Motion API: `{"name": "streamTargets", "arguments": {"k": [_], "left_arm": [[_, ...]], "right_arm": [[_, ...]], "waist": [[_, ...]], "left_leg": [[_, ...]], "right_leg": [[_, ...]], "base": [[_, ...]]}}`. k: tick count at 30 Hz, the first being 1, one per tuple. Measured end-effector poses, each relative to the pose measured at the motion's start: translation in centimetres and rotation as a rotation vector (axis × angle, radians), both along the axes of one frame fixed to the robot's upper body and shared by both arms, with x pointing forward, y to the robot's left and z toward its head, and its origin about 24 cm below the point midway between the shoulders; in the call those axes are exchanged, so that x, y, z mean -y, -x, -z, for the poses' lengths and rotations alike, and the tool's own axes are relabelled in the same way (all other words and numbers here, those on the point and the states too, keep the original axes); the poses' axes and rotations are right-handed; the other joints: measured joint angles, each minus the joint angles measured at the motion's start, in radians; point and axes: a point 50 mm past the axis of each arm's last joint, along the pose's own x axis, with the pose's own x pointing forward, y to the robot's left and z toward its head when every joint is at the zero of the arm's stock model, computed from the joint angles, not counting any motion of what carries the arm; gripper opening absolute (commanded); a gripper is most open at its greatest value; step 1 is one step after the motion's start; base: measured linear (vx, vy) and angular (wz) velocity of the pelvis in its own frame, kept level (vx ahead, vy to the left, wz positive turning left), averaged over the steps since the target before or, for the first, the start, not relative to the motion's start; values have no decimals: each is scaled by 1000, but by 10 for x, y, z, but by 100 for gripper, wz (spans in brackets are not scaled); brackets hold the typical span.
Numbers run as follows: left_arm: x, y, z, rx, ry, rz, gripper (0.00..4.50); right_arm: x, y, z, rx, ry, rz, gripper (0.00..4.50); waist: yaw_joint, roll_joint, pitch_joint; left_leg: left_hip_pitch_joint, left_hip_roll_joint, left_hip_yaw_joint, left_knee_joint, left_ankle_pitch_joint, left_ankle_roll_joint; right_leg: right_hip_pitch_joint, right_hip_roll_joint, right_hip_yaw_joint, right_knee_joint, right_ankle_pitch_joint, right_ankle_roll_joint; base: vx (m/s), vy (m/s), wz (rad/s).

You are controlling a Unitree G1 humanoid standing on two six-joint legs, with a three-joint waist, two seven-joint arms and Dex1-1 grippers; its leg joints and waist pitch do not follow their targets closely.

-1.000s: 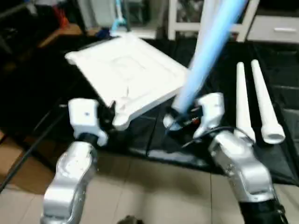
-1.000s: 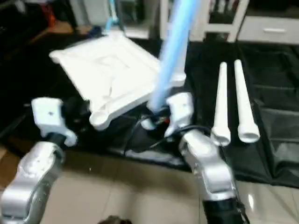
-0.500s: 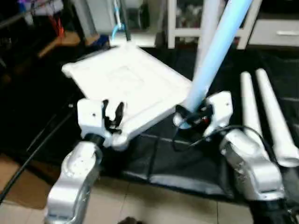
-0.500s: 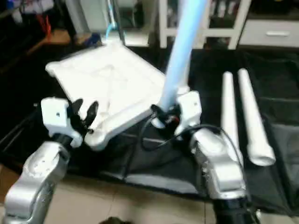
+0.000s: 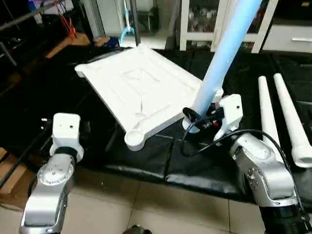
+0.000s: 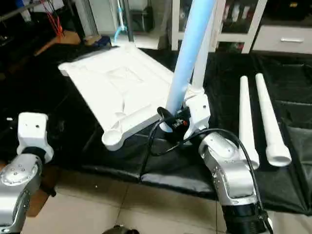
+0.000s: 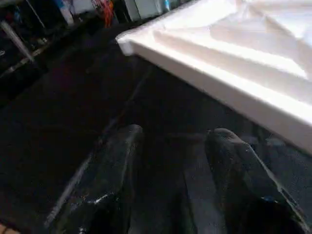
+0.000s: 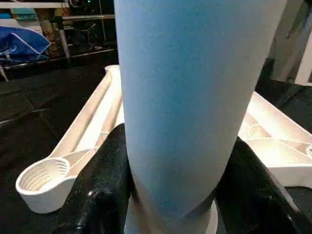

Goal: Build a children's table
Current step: Move to table

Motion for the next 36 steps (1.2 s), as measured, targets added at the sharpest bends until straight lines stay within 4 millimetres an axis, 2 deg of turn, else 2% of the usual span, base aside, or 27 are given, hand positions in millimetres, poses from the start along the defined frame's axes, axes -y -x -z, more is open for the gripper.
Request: {"name": "streamTargets", "arguments": {"k": [4,6,9,11,14,16,19,22,25,26,27,28,29,30,31,32,33,34,35,36], "left_arm": [[27,-2,26,-114,43,144,242],[43,-5,32,-139,70,216,242],[63,-17,36,-140,104,295,242],[73,-21,35,-127,121,336,242],[98,-24,28,-94,164,460,242],[115,-23,22,-66,193,554,242],[133,-18,16,-45,210,684,242],[131,-12,19,-56,190,684,242],[102,3,21,-51,156,585,242],[95,5,18,-39,160,561,242],[88,8,11,-2,182,536,242],[86,8,5,26,194,529,242],[85,9,-4,75,240,512,242],[83,11,-17,169,318,458,242],[81,14,-22,221,363,397,242],[78,15,-23,246,377,345,242],[72,13,-26,273,365,286,242],[67,12,-28,289,350,246,242],[62,15,-28,302,327,199,242],[56,24,-26,316,315,139,242]], "right_arm": [[1,0,0,0,4,-8,188],[0,-1,-2,6,5,-13,188],[0,-2,-3,8,6,-15,188],[0,-2,-3,10,6,-19,188],[-1,-3,-6,18,6,-21,188],[-1,-3,-6,19,6,-22,188],[0,-3,-6,20,8,-21,188],[0,-3,-6,21,9,-19,188],[5,-2,-7,23,2,4,188],[8,-2,-6,20,1,19,188],[11,-1,-5,17,-2,34,188],[13,0,-3,10,-5,46,188],[14,1,-2,5,-8,54,188],[13,1,-2,5,-12,64,188],[11,1,-2,8,-7,66,188],[8,2,0,5,-5,62,188],[4,7,4,1,-12,66,188],[4,11,10,-17,-4,72,188],[6,16,18,-38,-1,94,188],[9,29,28,-55,-17,141,188]], "waist": [[-1,-18,2],[-1,-22,4],[-1,-23,4],[0,-24,4],[0,-24,4],[-1,-25,5],[-8,-26,6],[-24,-26,6],[-45,-25,10],[-46,-25,12],[-46,-26,17],[-31,-31,18],[-18,-42,14],[5,-78,13],[25,-64,9],[35,-49,5],[33,-35,7],[26,-34,11],[25,-34,12],[24,-36,12]], "left_leg": [[-1,0,6,-4,0,0],[-1,1,7,-6,0,0],[-1,1,8,-10,0,0],[-1,1,11,-12,0,0],[0,0,20,-17,0,0],[0,0,31,-24,0,0],[-1,0,34,-26,0,0],[-1,0,35,-31,0,0],[1,1,32,-33,0,0],[2,1,31,-36,0,0],[1,3,37,-48,0,0],[2,7,56,-68,0,-1],[0,7,79,-81,0,-1],[2,3,104,-62,-7,-18],[2,0,58,-11,-18,-25],[11,1,-3,37,-17,-22],[34,6,-28,47,-34,-31],[33,11,-16,34,-36,-33],[33,17,-9,20,-36,-33],[34,25,-4,5,-36,-34]], "right_leg": [[-3,-4,1,-3,0,0],[-9,-4,1,-9,0,0],[-9,-4,1,-20,0,0],[-9,-5,2,-24,0,0],[-10,-13,0,-32,0,0],[-14,-19,0,-39,0,0],[-16,-20,1,-45,0,0],[-17,-20,1,-52,0,0],[-22,-20,-4,-54,-1,1],[-22,-21,-8,-54,-1,0],[-22,-21,-22,-49,-9,-7],[-24,-25,-25,-10,-38,-23],[-17,-27,-24,43,-71,-41],[-34,-30,16,52,-67,-3],[-36,-32,15,52,-51,12],[-31,-17,12,47,-33,12],[-37,-16,4,45,-20,10],[-39,-9,10,35,-20,10],[-36,-2,16,20,-19,8],[-26,4,14,-8,-11,-5]], "base": [[0,0,0],[-26,14,-4],[-18,9,-2],[0,0,0],[0,0,0],[0,0,0],[0,0,0],[0,0,0],[-25,6,-13],[0,0,0],[-110,-37,4],[-110,-37,4],[-63,-105,32],[36,-134,32],[36,-134,32],[31,-76,11],[-100,-39,29],[-100,-39,29],[-148,-24,33],[0,0,0]]}}
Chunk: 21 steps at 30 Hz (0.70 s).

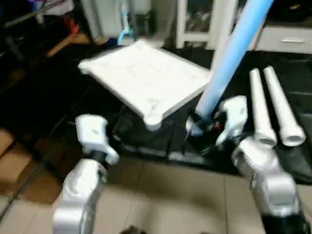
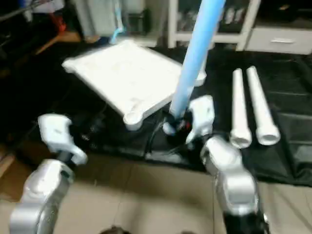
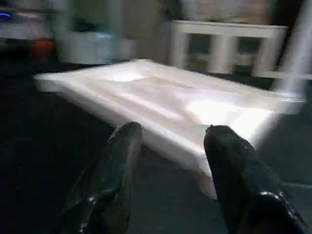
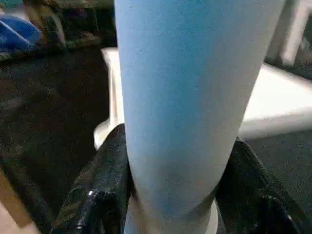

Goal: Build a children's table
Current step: Move to table

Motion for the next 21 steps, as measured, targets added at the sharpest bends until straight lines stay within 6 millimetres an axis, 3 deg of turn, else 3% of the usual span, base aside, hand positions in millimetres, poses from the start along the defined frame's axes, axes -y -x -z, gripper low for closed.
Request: {"name": "streamTargets", "arguments": {"k": [3,8,10,12,13,15,16,17,18,19,21], "left_arm": [[-9,18,8,-40,-1,-101,242],[0,21,15,-60,7,-80,242],[4,18,15,-54,15,-60,242],[9,16,12,-37,14,-34,242],[11,15,10,-29,12,-25,242],[14,13,7,-15,0,-12,242],[16,14,8,-13,-4,-10,242],[18,16,9,-18,0,-12,242],[18,19,12,-25,4,-19,242],[19,19,12,-22,3,-19,242],[19,19,10,-8,-8,-22,242]], "right_arm": [[11,16,8,-8,-31,102,188],[14,4,-11,84,-43,152,188],[9,0,-13,93,-40,131,188],[3,0,-9,77,-12,72,188],[-1,0,-7,72,-2,46,188],[-5,1,-4,59,7,2,188],[-5,0,-5,61,13,-8,188],[-5,-2,-8,70,21,-17,188],[-7,-7,-15,96,27,-38,188],[-7,-9,-19,113,27,-41,188],[-7,-9,-16,98,26,-48,188]], "waist": [[-17,-1,1],[-52,-5,5],[-70,-5,5],[-75,-13,11],[-77,-19,15],[-68,-55,23],[-65,-73,24],[-59,-82,26],[-54,-82,28],[-59,-70,24],[-82,-92,33]], "left_leg": [[-2,5,11,-10,0,0],[-2,5,17,-17,0,0],[-1,5,12,-27,0,0],[-2,7,10,-40,0,0],[-2,7,12,-46,0,0],[3,13,40,-66,0,0],[12,17,50,-65,0,0],[12,19,50,-41,-24,-2],[23,18,6,-1,-39,10],[34,18,-9,1,-25,-11],[33,34,-6,-6,-16,-17]], "right_leg": [[13,-7,-8,-33,31,-9],[7,-15,-16,-50,33,2],[9,-21,-37,-67,32,4],[11,-21,-45,-79,29,8],[10,-21,-47,-77,28,8],[0,-22,-36,-51,5,2],[-14,-24,-33,-53,1,3],[-17,-27,-38,-60,2,6],[-15,-30,-56,-63,3,6],[-17,-33,-74,-63,4,5],[-8,-19,-83,-85,5,-2]], "base": [[-5,17,-3],[-37,26,-10],[-64,22,-14],[-58,1,-7],[-63,-9,-5],[-84,-79,11],[-55,-108,19],[-27,-83,7],[-2,30,-32],[-2,30,-32],[-63,26,-5]]}}
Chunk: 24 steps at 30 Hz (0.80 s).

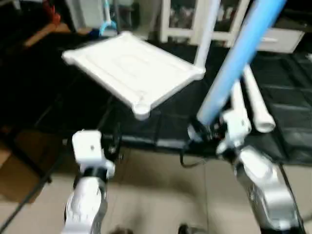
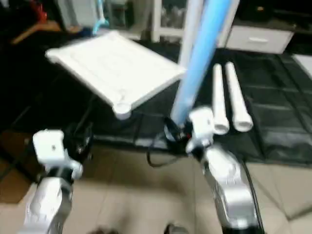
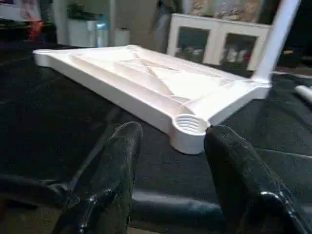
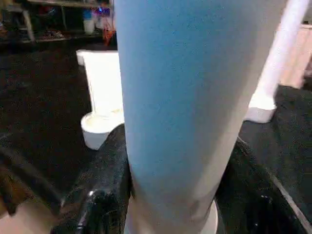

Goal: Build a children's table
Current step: Move to table

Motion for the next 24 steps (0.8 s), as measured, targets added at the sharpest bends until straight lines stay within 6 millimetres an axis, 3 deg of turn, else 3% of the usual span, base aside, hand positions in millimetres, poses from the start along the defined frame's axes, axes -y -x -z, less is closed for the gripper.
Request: {"name": "streamTargets", "arguments": {"k": [1,2,3,4,5,6,7,8,9,10,12,13,14,15,16,17,18,19,20,21,22,23,24], "left_arm": [[0,0,0,-1,-5,1,242],[0,0,-1,4,-10,6,242],[0,0,-4,19,-14,10,242],[0,1,-7,35,-15,9,242],[-2,2,-7,36,-13,-2,242],[-3,5,-4,20,-13,-6,242],[-2,4,-5,25,-16,-1,242],[-2,1,-9,40,-20,5,242],[-3,0,-13,57,-29,6,242],[-6,0,-14,63,-40,0,242],[-11,-3,-17,74,-58,-6,242],[-11,-4,-18,76,-56,-4,242],[-10,-4,-18,73,-51,0,242],[-7,-6,-19,76,-45,10,242],[-1,-6,-19,77,-29,28,242],[3,-7,-20,81,-22,48,242],[4,-6,-19,78,-22,53,242],[3,-6,-19,75,-23,49,242],[2,-5,-18,72,-25,44,242],[0,-4,-17,67,-26,37,242],[-1,-4,-16,63,-32,35,242],[-4,-3,-16,60,-40,23,242],[-11,-3,-15,54,-54,-3,242]], "right_arm": [[0,0,2,-9,-4,0,188],[2,-1,2,-13,-12,3,188],[4,-1,1,-8,-24,11,188],[3,-3,-2,1,-30,8,188],[2,-6,-4,5,-32,0,188],[0,-7,-4,-2,-45,-10,188],[0,-5,-2,-13,-55,-8,188],[1,-4,2,-30,-58,-2,188],[-2,-2,8,-57,-70,-11,188],[-6,-1,9,-64,-77,-24,188],[-9,-1,6,-54,-90,-43,188],[-10,0,5,-52,-92,-46,188],[-9,0,5,-53,-90,-45,188],[-4,0,5,-50,-81,-32,188],[0,0,6,-56,-75,-17,188],[6,0,6,-56,-67,2,188],[9,0,6,-57,-65,11,188],[9,-1,6,-56,-65,8,188],[8,-1,5,-53,-66,2,188],[6,-2,2,-43,-64,-11,188],[2,-2,2,-42,-68,-28,188],[-6,-2,1,-42,-77,-61,188],[-13,-2,1,-42,-81,-93,188]], "waist": [[-2,-2,6],[2,-11,6],[39,-24,3],[66,-56,-9],[81,-52,-4],[100,-28,-7],[103,0,-8],[107,15,-8],[106,12,-4],[100,13,-4],[96,10,-6],[88,-3,-8],[81,-12,-9],[68,-2,-12],[67,-1,-13],[65,13,-16],[64,14,-15],[66,22,-15],[68,29,-16],[65,58,-18],[65,77,-16],[56,69,-15],[37,42,-18]], "left_leg": [[-5,4,7,-8,0,0],[-5,7,17,-9,0,0],[-8,17,55,-9,0,0],[-9,11,84,-6,-1,0],[-19,13,87,15,-15,-3],[-16,-7,31,46,-31,10],[10,-17,4,45,-34,10],[45,-16,9,34,-46,-10],[76,-11,47,-7,-52,-17],[92,-2,73,-28,-50,-20],[117,17,129,-35,-49,-22],[136,18,161,-36,-51,-23],[145,18,172,-35,-60,-30],[124,5,133,-1,-97,2],[104,-7,89,39,-115,46],[69,-26,44,97,-120,60],[26,-50,10,136,-122,64],[-1,-53,-5,130,-118,66],[-22,-51,-12,100,-110,67],[-34,-28,-15,17,-59,62],[-19,-10,-24,9,-7,37],[-14,-16,-31,14,9,19],[-10,-32,-33,14,-4,24]], "right_leg": [[5,-1,-8,14,-1,-13],[13,-3,-11,60,-6,-30],[35,-4,-2,139,-15,-34],[49,-5,35,159,-49,-4],[40,1,49,169,-69,-4],[38,7,51,158,-70,-4],[42,21,56,144,-69,-4],[43,40,79,133,-68,-6],[44,56,107,116,-71,-23],[43,49,99,118,-83,-57],[22,24,41,142,-89,-97],[12,10,24,149,-79,-105],[15,3,26,152,-66,-103],[33,16,35,133,-33,-47],[36,29,41,129,-31,-49],[45,37,46,123,-30,-50],[65,43,49,107,-31,-51],[84,52,46,88,-30,-52],[102,60,41,75,-31,-53],[127,79,17,57,-37,-50],[138,87,7,60,-49,-45],[139,80,2,81,-72,-55],[118,69,19,133,-92,-65]], "base": [[-116,7,8],[-106,-14,15],[-52,-80,16],[-52,-80,16],[30,-119,3],[91,-48,-2],[91,-48,-2],[0,0,0],[-58,-29,-13],[-58,-29,-13],[25,-7,-62],[36,8,-72],[74,-10,-56],[102,-15,-26],[102,-15,-26],[132,-6,-7],[168,5,4],[168,5,4],[174,21,4],[186,89,-1],[186,89,-1],[207,100,-9],[227,35,-6]]}}
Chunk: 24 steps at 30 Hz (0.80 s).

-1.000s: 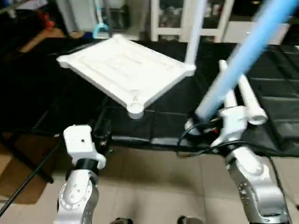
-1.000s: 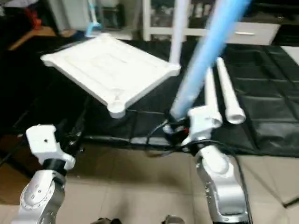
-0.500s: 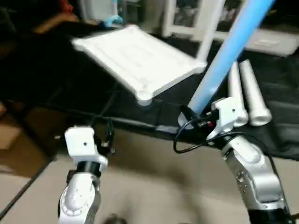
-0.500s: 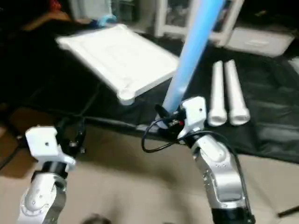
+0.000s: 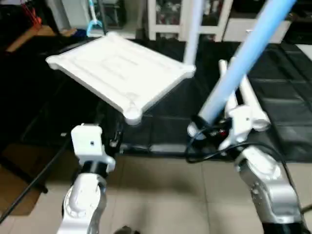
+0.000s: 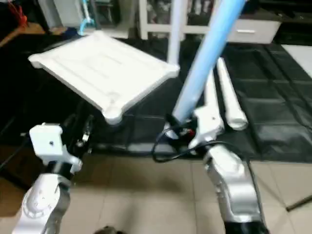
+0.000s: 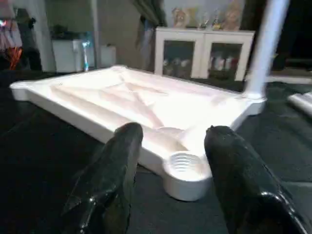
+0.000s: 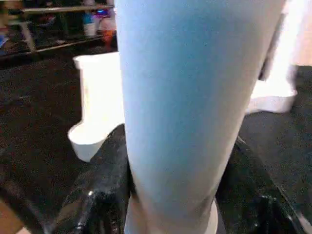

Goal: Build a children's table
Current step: Move to table

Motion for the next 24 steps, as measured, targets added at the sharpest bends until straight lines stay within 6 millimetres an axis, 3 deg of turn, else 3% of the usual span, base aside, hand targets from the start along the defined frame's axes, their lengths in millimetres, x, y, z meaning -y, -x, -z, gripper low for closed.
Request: {"name": "streamTargets", "arguments": {"k": [1,2,3,4,5,6,7,8,9,10,11,12,13,14,15,16,17,18,19,20,21,22,23,24], "left_arm": [[-1,0,1,-4,1,-6,242],[0,0,1,-4,4,-8,242],[0,0,0,0,5,-7,242],[0,-1,-1,2,6,-7,242],[0,-1,-1,4,7,-6,242],[2,-1,-1,4,10,-3,242],[5,-1,0,-3,23,8,242],[11,0,0,-7,31,31,242],[12,0,1,-11,29,38,242],[11,0,1,-10,25,34,242],[10,0,0,-7,22,33,242],[10,0,-1,-2,20,33,242],[10,1,-2,4,21,33,242],[9,1,-3,6,17,31,242],[4,2,-1,-1,4,16,242],[-3,2,-1,-5,-15,-3,242],[-6,1,-1,-7,-19,-15,242],[-9,2,0,-11,-20,-25,242],[-9,1,-2,-6,-20,-23,242],[-9,0,-3,1,-21,-19,242],[-9,-1,-5,9,-14,-11,242],[-8,-1,-5,11,-8,-6,242],[-8,-1,-5,10,-13,2,242],[-5,-1,-2,-5,-2,22,242]], "right_arm": [[0,0,-1,3,2,-9,188],[0,-1,-3,10,8,-13,188],[1,-2,-5,18,11,-17,188],[2,-2,-5,20,13,-17,188],[2,-2,-5,18,15,-16,188],[4,-2,-4,13,18,-11,188],[9,-1,-1,2,21,7,188],[14,0,3,-14,27,22,188],[17,0,4,-18,27,35,188],[16,0,3,-15,24,34,188],[14,0,2,-9,19,30,188],[14,0,0,-3,17,28,188],[13,-1,-2,7,17,23,188],[11,-1,-3,10,20,17,188],[3,0,-1,5,13,-14,188],[-4,2,0,4,13,-46,188],[-6,2,0,4,13,-53,188],[-5,2,0,2,12,-51,188],[-4,2,0,3,8,-44,188],[-3,2,0,4,5,-39,188],[-1,2,0,4,3,-31,188],[1,1,-1,6,2,-25,188],[2,1,-1,7,5,-22,188],[7,2,1,-2,13,-8,188]], "waist": [[-10,-8,-4],[-20,-11,-6],[-32,-15,-9],[-37,-19,-10],[-50,-39,-14],[-55,-63,-16],[-48,-53,-14],[-36,-52,-11],[-24,-53,-10],[-16,-50,-11],[-7,-41,-11],[3,-25,-11],[11,10,-11],[13,38,-10],[7,41,-9],[-3,26,-11],[-6,18,-13],[-13,20,-15],[-19,22,-16],[-26,19,-16],[-28,3,-18],[-27,-13,-18],[-25,-34,-19],[-14,-31,-19]], "left_leg": [[4,-7,-3,0,-6,9],[12,-8,-6,0,-16,9],[23,-13,-7,-1,-30,18],[29,-18,-7,-4,-35,16],[43,-40,-4,-9,-47,16],[53,-59,9,-6,-62,15],[42,-60,12,38,-86,98],[27,-64,11,87,-98,143],[1,-76,11,132,-94,137],[-12,-79,12,124,-89,128],[-26,-74,12,101,-77,109],[-38,-62,11,64,-61,96],[-42,-27,11,-10,-35,95],[-37,-2,10,-22,16,65],[-29,0,-2,-6,33,31],[-27,-17,-2,-2,22,37],[-26,-24,-3,-1,14,41],[-16,-29,-6,3,0,46],[-4,-37,-6,2,-12,49],[5,-46,-6,1,-19,49],[19,-63,10,-2,-28,53],[30,-79,19,-2,-37,51],[31,-98,31,3,-46,52],[29,-93,30,33,-65,86]], "right_leg": [[-26,-2,7,39,-2,11],[-48,-3,8,61,0,19],[-88,-8,12,72,13,47],[-107,-13,15,69,19,58],[-133,-32,33,31,37,73],[-131,-49,56,11,89,48],[-115,-35,68,4,74,39],[-96,-32,75,-11,71,33],[-66,-31,78,-35,69,31],[-44,-28,76,-54,68,29],[-21,-19,72,-72,65,28],[0,-11,58,-86,59,27],[25,13,32,-101,48,29],[42,23,9,-102,37,35],[48,20,-5,-78,13,32],[25,7,3,-29,-4,20],[1,0,6,13,-8,27],[-40,-1,6,66,-8,44],[-83,-3,7,79,1,74],[-111,-7,10,80,11,91],[-146,-17,26,62,30,107],[-160,-29,36,28,52,100],[-156,-42,58,-9,130,53],[-147,-33,71,-9,128,44]], "base": [[227,35,-6],[224,10,-6],[104,4,-7],[200,-21,-20],[192,-63,-14],[301,-123,-10],[205,-97,3],[224,-82,-1],[224,-37,-7],[224,-37,-7],[212,-10,-5],[209,45,-1],[209,45,-1],[213,107,-5],[237,118,-7],[237,118,-7],[244,75,-2],[203,57,-9],[203,57,-9],[152,35,-8],[144,-20,-2],[144,-20,-2],[133,-79,4],[133,-67,2]]}}
